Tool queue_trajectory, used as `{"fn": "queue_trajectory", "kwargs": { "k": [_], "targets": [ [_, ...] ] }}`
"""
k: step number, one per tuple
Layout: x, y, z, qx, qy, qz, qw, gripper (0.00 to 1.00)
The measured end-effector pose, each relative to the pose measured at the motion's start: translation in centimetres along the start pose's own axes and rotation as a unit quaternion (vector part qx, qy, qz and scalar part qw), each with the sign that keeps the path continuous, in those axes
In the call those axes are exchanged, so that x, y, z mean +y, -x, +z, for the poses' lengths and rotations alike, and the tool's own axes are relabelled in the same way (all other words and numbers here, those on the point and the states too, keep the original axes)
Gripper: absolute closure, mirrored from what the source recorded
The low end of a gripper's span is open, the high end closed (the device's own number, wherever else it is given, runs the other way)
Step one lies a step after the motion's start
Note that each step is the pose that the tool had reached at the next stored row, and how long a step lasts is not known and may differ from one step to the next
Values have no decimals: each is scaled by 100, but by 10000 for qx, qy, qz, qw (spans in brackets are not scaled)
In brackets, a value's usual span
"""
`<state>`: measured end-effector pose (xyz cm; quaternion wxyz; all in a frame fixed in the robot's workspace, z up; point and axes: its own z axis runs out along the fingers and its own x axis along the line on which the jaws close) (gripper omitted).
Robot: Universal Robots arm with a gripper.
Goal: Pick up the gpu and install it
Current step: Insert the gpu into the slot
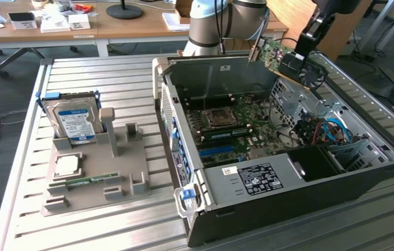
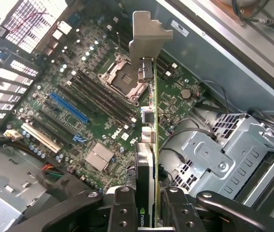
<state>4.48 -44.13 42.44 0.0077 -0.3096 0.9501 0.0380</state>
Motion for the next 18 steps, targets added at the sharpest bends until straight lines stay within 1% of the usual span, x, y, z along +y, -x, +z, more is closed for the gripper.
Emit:
{"fn": "queue_trajectory", "kwargs": {
  "k": [5, 10, 18],
  "targets": [
    [0, 0, 0, 12, 7, -175, 9998, 73],
    [0, 0, 0, 24, 14, -364, 9993, 73],
    [0, 0, 0, 26, 15, -379, 9993, 73]
  ]
}}
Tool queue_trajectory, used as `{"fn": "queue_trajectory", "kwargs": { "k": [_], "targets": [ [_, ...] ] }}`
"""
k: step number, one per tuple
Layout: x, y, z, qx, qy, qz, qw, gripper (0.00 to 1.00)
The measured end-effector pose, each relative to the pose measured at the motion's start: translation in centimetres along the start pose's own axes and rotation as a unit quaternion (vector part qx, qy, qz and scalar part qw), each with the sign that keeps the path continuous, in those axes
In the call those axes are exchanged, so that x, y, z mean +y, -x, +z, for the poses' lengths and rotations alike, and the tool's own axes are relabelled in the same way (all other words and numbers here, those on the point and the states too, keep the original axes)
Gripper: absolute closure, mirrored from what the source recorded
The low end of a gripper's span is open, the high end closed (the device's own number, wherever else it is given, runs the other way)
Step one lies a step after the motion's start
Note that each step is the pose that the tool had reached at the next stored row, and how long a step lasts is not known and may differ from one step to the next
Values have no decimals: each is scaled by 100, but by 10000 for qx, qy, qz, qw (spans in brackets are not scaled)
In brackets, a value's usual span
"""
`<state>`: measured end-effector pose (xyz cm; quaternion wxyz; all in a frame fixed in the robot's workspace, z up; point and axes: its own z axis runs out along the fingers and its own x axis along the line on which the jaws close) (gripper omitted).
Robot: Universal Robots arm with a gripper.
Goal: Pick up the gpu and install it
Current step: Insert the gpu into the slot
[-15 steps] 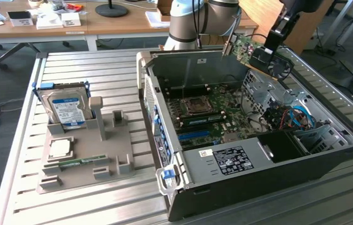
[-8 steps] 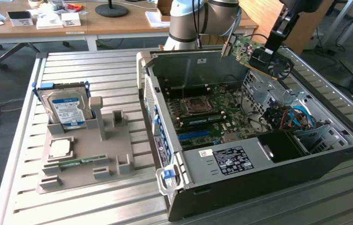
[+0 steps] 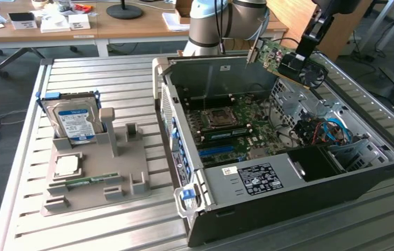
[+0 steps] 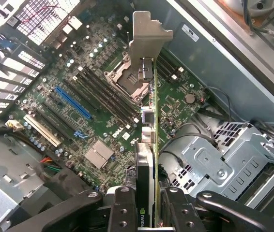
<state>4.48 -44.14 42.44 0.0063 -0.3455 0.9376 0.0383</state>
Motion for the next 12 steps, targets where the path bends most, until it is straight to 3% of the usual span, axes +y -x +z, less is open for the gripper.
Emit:
{"fn": "queue_trajectory", "kwargs": {
  "k": [12],
  "targets": [
    [0, 0, 0, 11, 6, -167, 9999, 73]
  ]
}}
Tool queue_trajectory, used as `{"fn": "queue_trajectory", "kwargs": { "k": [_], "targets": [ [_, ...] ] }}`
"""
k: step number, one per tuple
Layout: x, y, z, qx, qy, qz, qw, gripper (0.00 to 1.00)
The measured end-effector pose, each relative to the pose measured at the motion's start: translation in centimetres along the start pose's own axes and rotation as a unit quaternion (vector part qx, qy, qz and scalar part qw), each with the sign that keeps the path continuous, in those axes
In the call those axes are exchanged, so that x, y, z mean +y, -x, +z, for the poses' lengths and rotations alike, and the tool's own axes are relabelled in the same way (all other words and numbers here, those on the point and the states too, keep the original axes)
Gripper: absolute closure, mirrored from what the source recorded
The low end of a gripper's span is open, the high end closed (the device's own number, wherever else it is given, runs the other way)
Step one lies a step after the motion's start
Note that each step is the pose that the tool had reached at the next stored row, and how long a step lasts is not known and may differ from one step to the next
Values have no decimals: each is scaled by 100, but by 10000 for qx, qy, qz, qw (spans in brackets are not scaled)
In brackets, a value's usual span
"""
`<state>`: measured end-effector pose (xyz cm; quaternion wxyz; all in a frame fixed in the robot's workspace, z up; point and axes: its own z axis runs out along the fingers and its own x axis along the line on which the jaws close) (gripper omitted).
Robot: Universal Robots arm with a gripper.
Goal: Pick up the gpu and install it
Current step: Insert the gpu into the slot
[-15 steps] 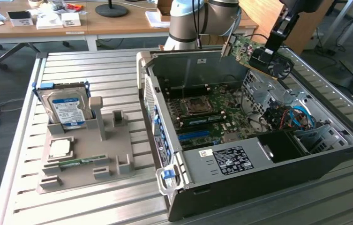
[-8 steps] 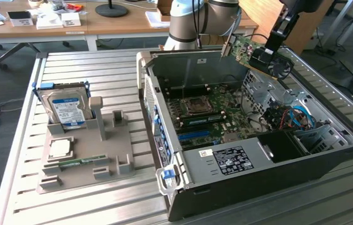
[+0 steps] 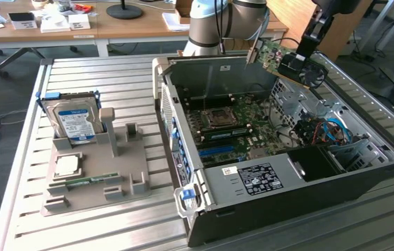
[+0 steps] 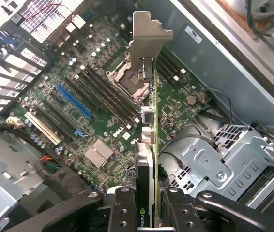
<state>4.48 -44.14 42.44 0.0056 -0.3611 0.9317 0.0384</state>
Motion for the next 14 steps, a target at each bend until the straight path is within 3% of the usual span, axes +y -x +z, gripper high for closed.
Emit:
{"fn": "queue_trajectory", "kwargs": {
  "k": [7, 14],
  "targets": [
    [0, 0, 0, 22, 12, -327, 9995, 73],
    [0, 0, 1, 43, 25, -647, 9979, 73]
  ]
}}
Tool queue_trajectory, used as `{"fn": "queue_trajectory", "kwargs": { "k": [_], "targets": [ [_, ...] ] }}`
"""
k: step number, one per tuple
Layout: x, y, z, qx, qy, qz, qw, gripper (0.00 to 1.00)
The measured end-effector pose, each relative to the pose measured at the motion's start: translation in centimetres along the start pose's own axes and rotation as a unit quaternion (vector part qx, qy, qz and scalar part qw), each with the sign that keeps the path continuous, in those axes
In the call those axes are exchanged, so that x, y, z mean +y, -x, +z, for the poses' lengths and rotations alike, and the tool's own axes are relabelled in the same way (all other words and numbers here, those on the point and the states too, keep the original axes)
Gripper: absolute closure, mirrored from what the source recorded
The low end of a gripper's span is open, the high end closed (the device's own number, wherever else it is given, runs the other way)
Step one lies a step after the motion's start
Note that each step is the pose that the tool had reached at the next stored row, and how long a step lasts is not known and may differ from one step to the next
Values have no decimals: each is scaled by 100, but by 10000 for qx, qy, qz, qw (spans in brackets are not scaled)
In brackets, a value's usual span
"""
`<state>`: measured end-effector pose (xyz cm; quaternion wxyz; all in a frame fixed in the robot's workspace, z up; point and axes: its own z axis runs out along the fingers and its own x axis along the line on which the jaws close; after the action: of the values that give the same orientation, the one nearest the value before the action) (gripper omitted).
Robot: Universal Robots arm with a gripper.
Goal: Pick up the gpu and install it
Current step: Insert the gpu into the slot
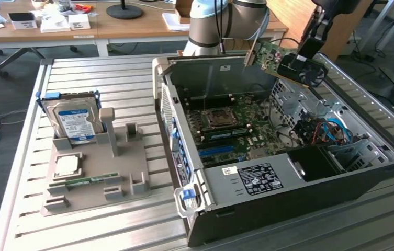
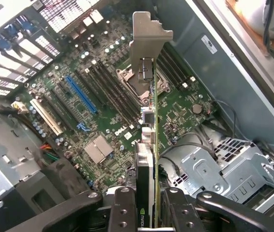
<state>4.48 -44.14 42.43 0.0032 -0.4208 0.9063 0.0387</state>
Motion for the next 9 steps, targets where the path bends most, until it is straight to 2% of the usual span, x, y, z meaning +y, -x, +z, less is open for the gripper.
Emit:
{"fn": "queue_trajectory", "kwargs": {
  "k": [9],
  "targets": [
    [0, 0, 0, 1, 1, -6, 10000, 73]
  ]
}}
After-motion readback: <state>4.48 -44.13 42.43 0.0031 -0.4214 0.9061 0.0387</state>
